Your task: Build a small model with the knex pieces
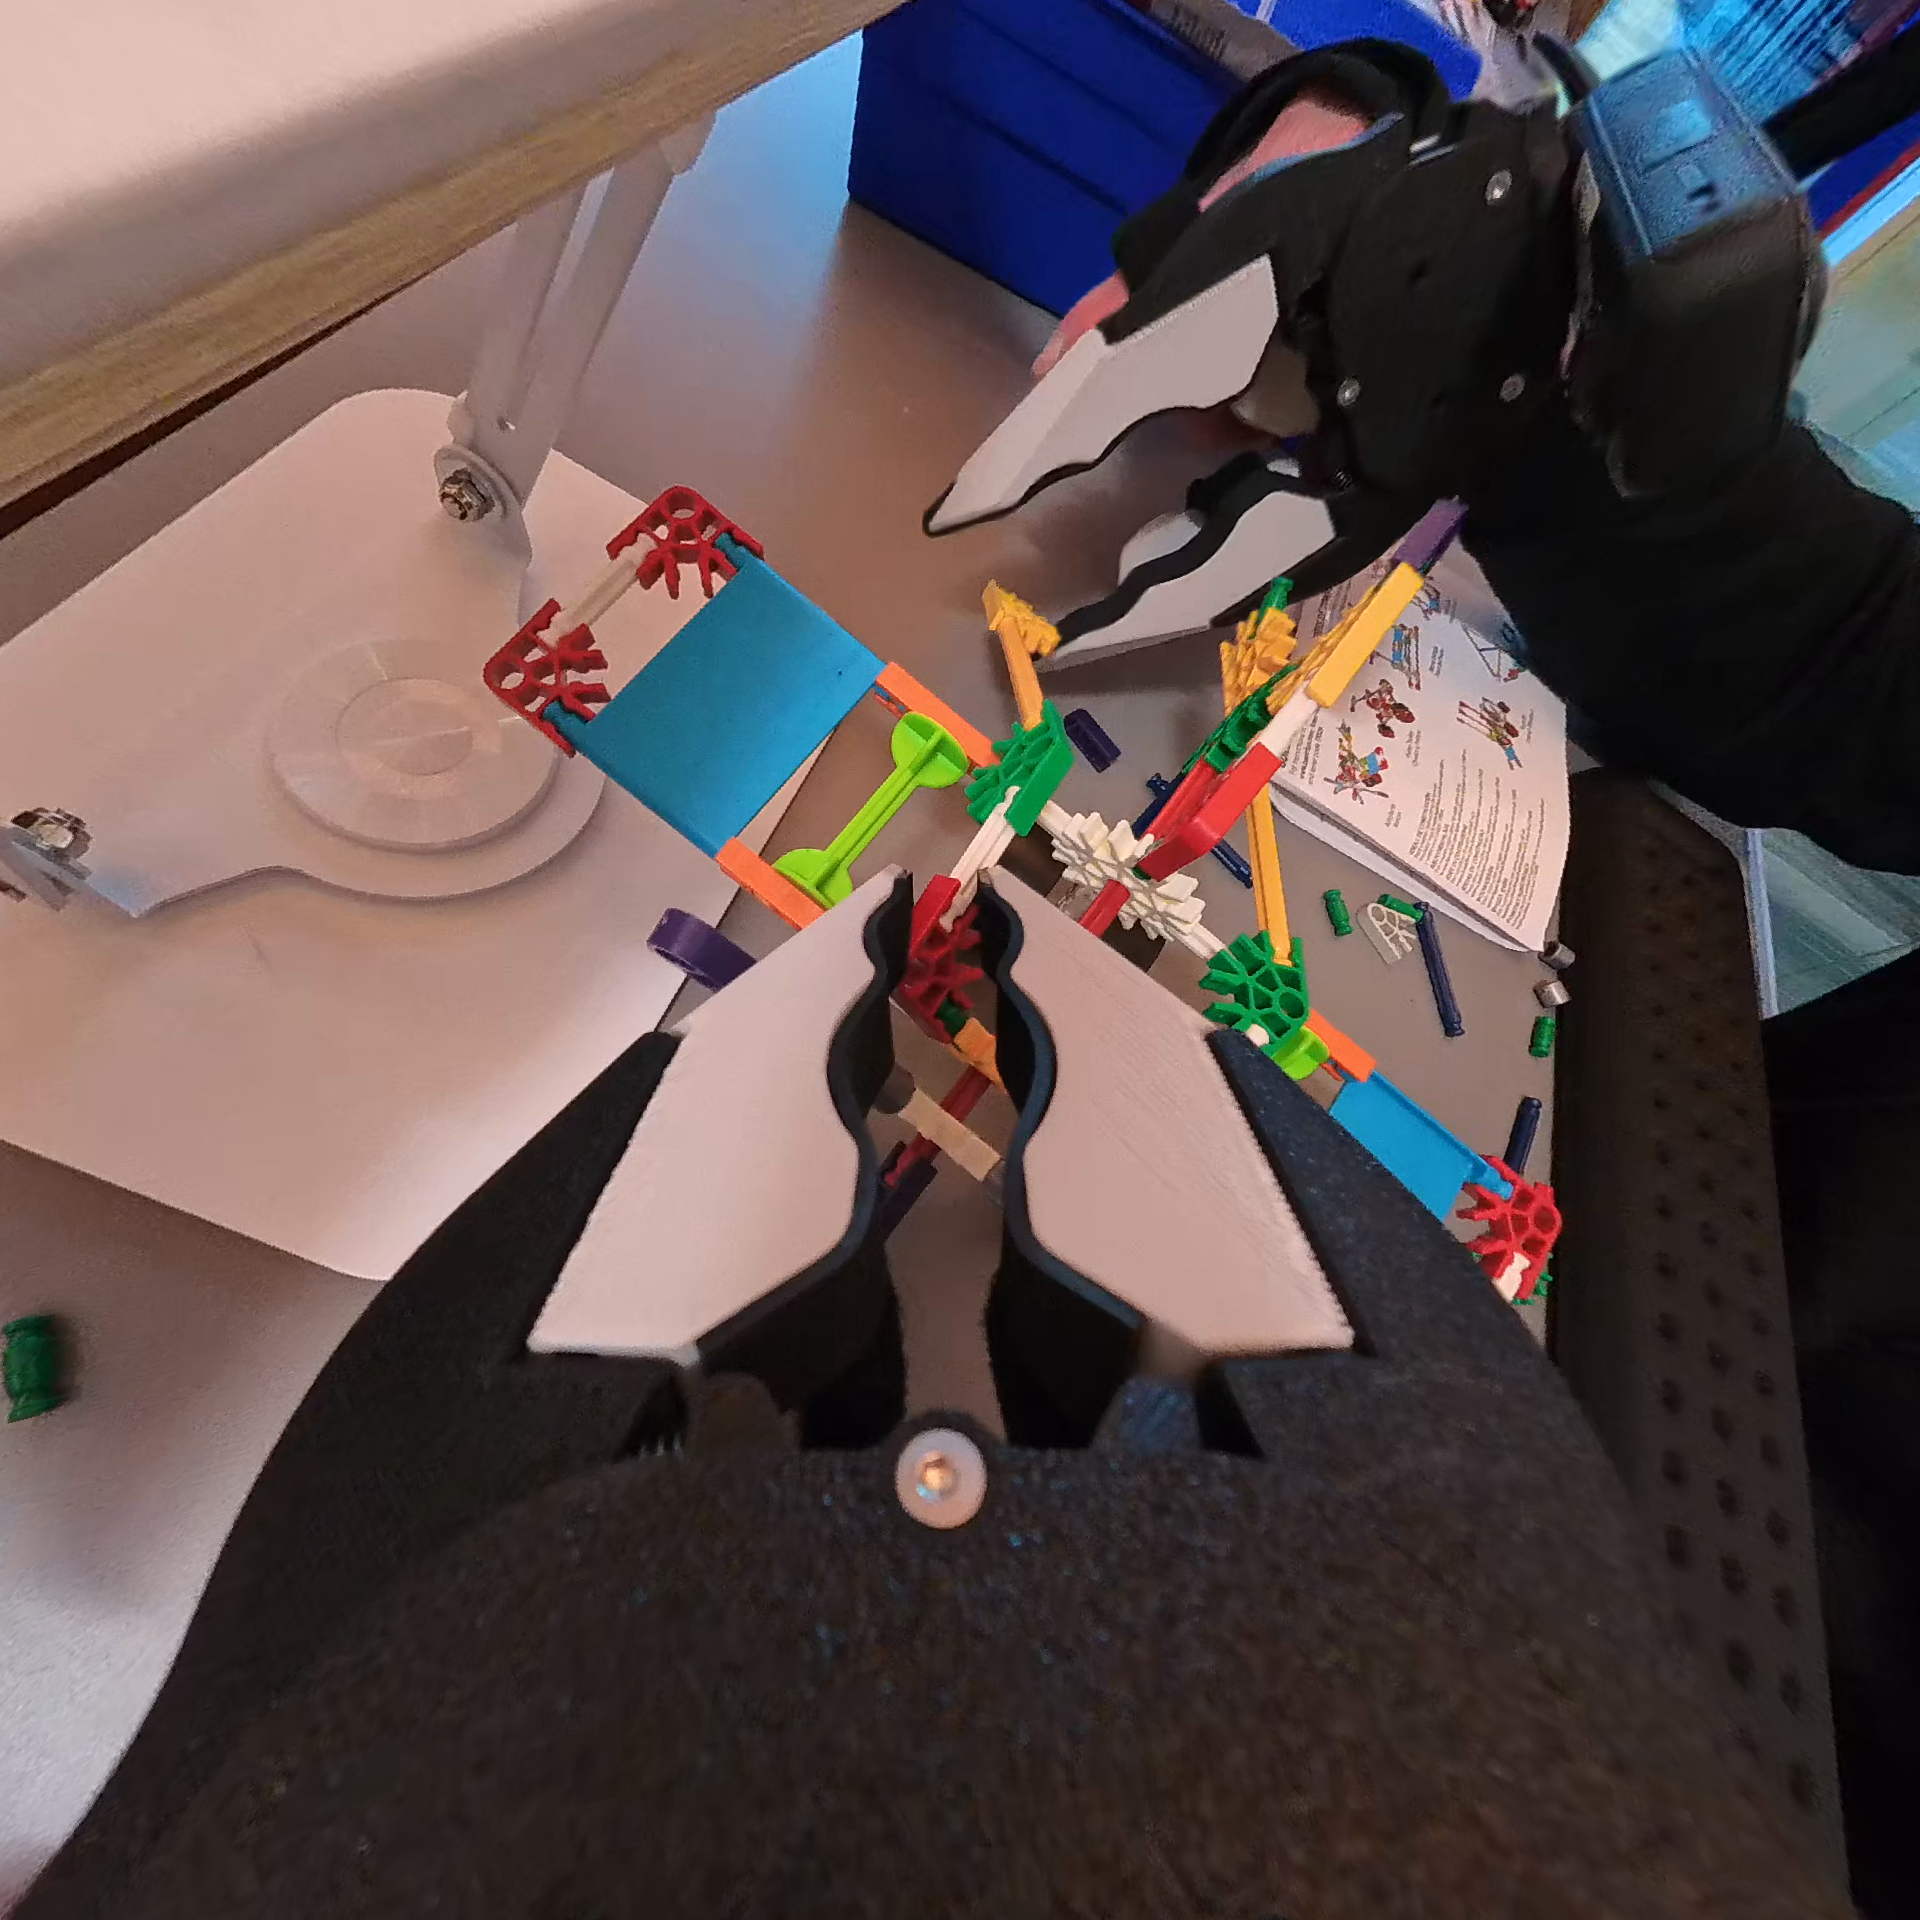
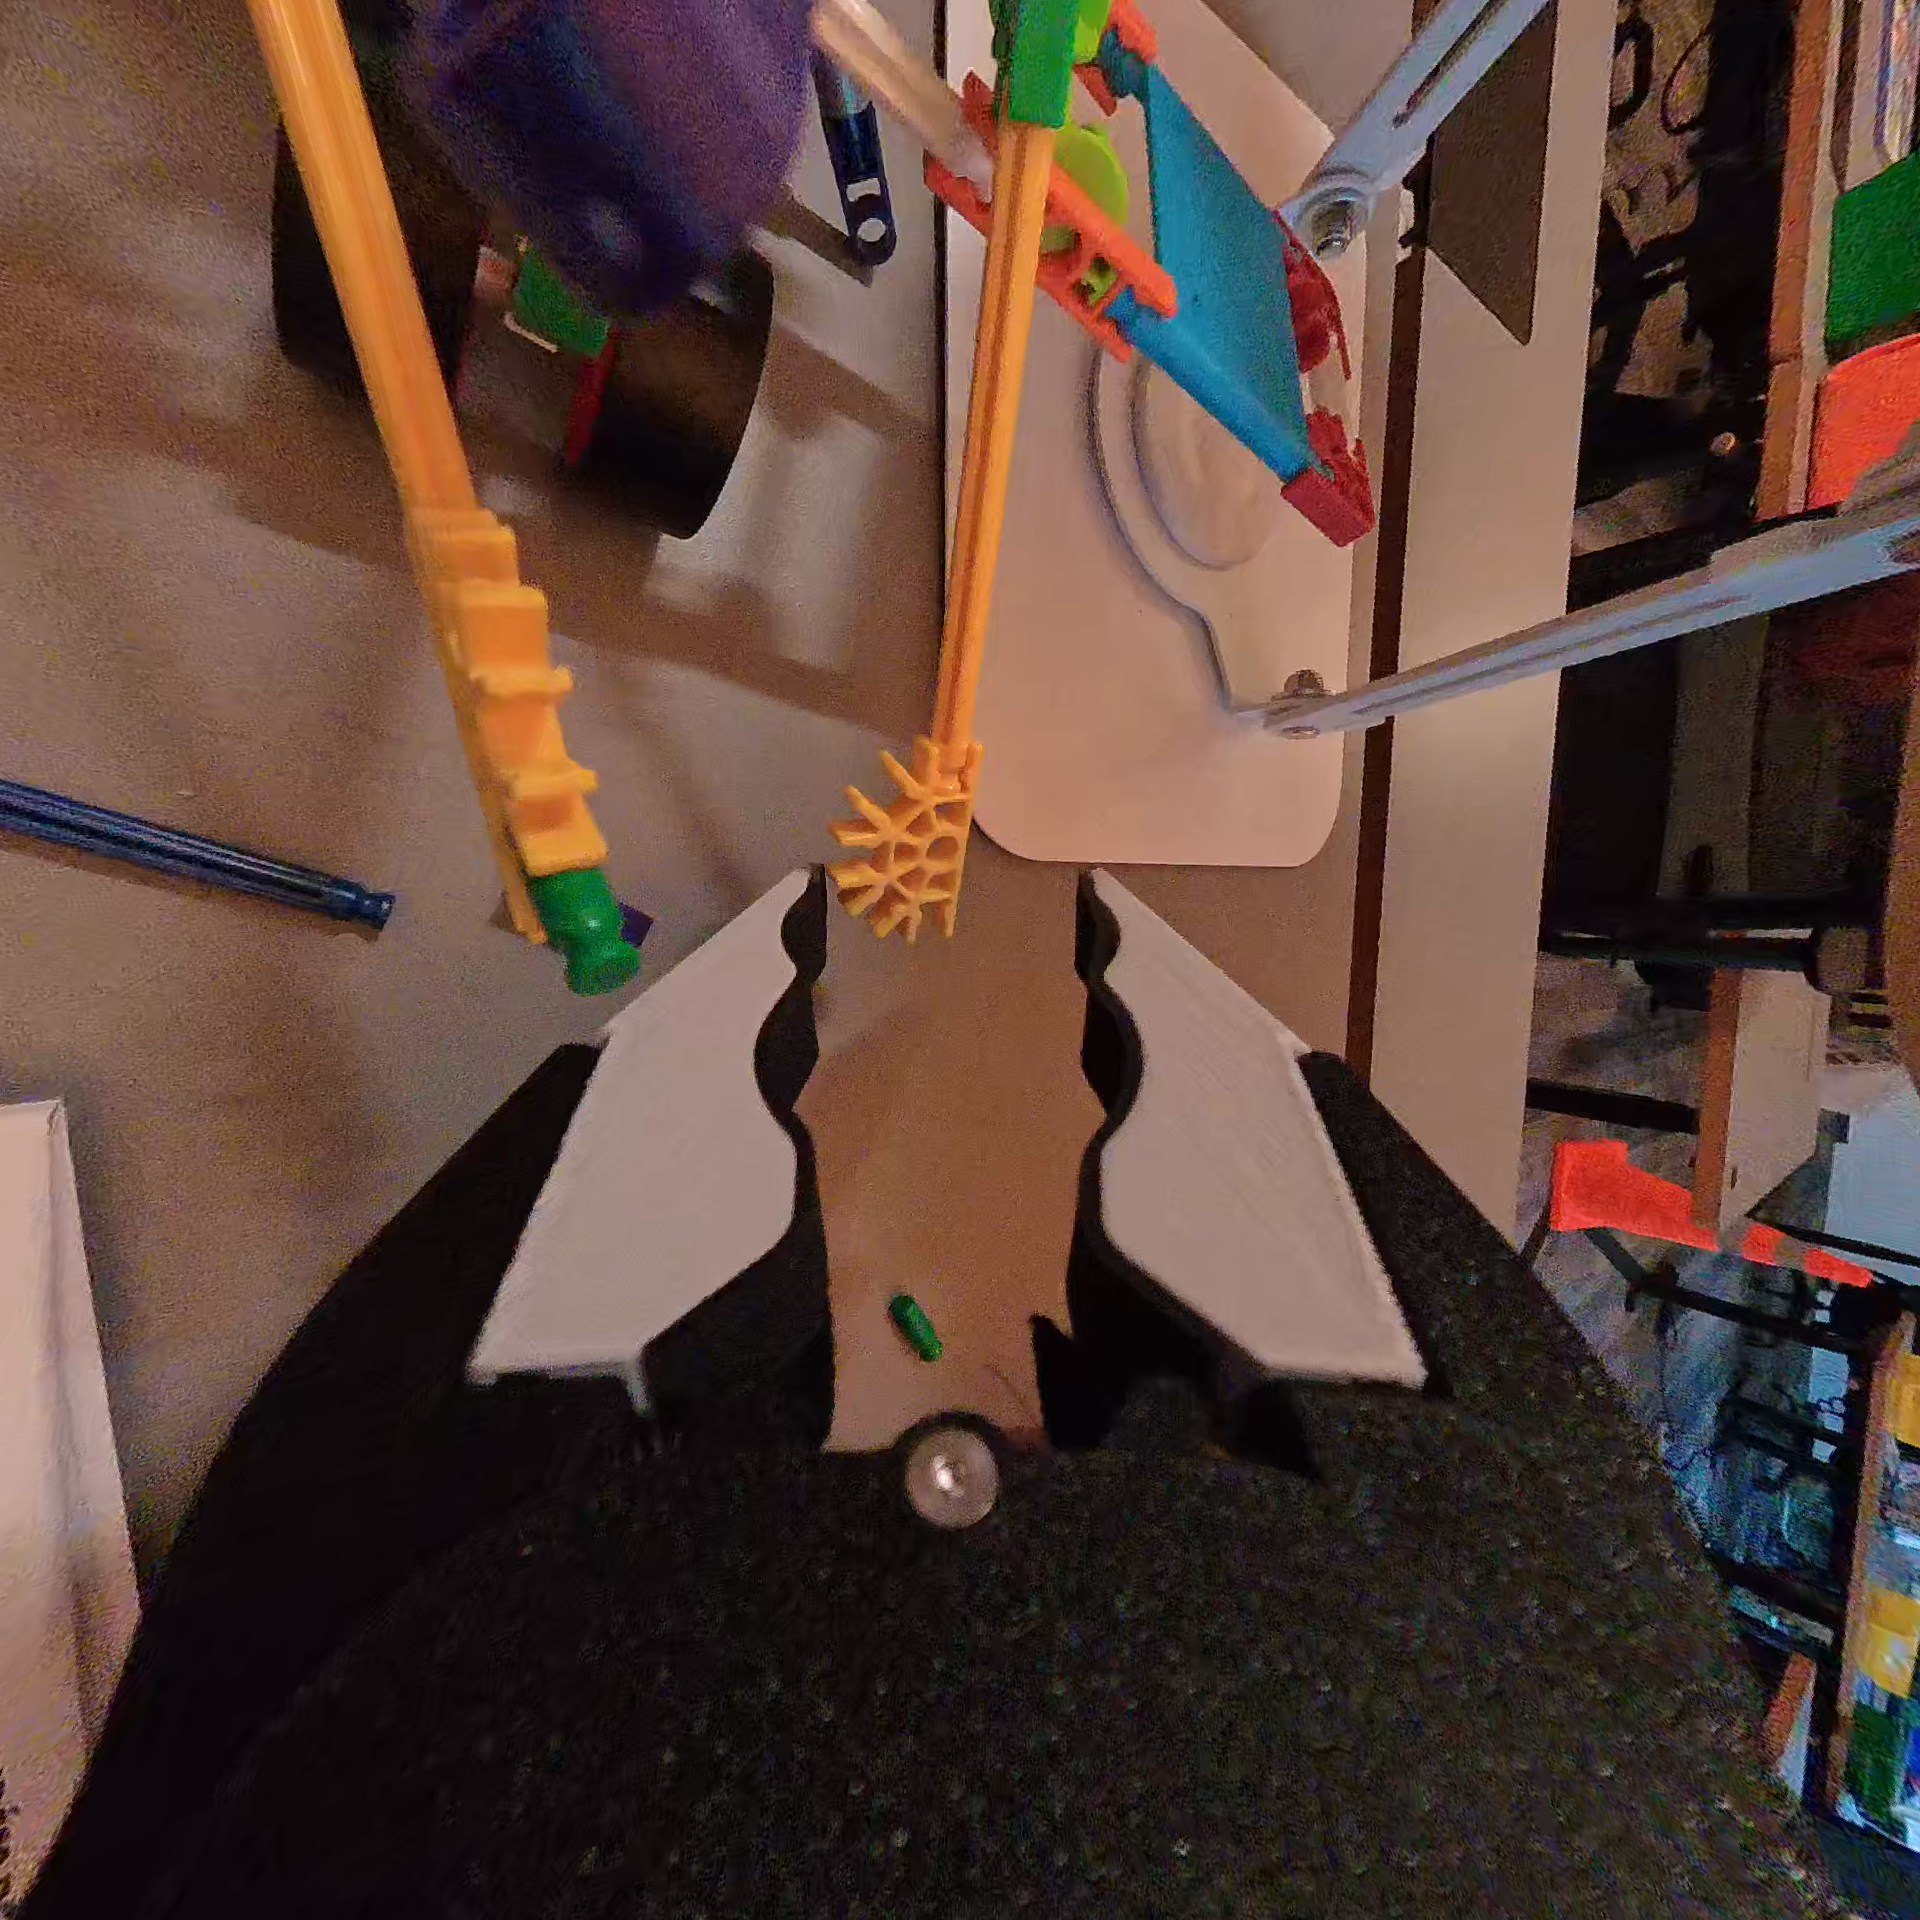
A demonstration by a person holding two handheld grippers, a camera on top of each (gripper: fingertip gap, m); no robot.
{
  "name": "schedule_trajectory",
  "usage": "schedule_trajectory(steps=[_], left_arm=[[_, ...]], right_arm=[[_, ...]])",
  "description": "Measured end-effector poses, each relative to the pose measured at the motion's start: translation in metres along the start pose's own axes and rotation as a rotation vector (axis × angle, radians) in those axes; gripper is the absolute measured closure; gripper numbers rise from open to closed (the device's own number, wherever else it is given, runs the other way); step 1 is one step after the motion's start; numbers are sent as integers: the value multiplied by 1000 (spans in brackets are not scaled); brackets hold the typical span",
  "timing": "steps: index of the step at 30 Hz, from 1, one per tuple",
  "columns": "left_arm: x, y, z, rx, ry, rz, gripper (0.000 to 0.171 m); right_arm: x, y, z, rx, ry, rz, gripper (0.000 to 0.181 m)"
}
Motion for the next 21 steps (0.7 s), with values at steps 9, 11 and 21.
schedule_trajectory(steps=[9, 11, 21], left_arm=[[-2, -1, 0, -3, 9, 0, 161], [-1, 0, 0, 2, 9, 2, 160], [-2, 1, 0, 52, -6, -11, 163]], right_arm=[[5, 1, 1, 11, 27, 30, 158], [0, 2, 1, 85, 28, -47, 158], [-36, 22, 8, 713, 167, -594, 159]])
Point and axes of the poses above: each gripper's, where its closed fingertips meet, x out along the fingers, z out of its underside, y = z × x across the jaws, the point moved 9 cm from there along -x, back along the fingers, and after that the axes turned 7 degrees about z, right-handed, at the moved point
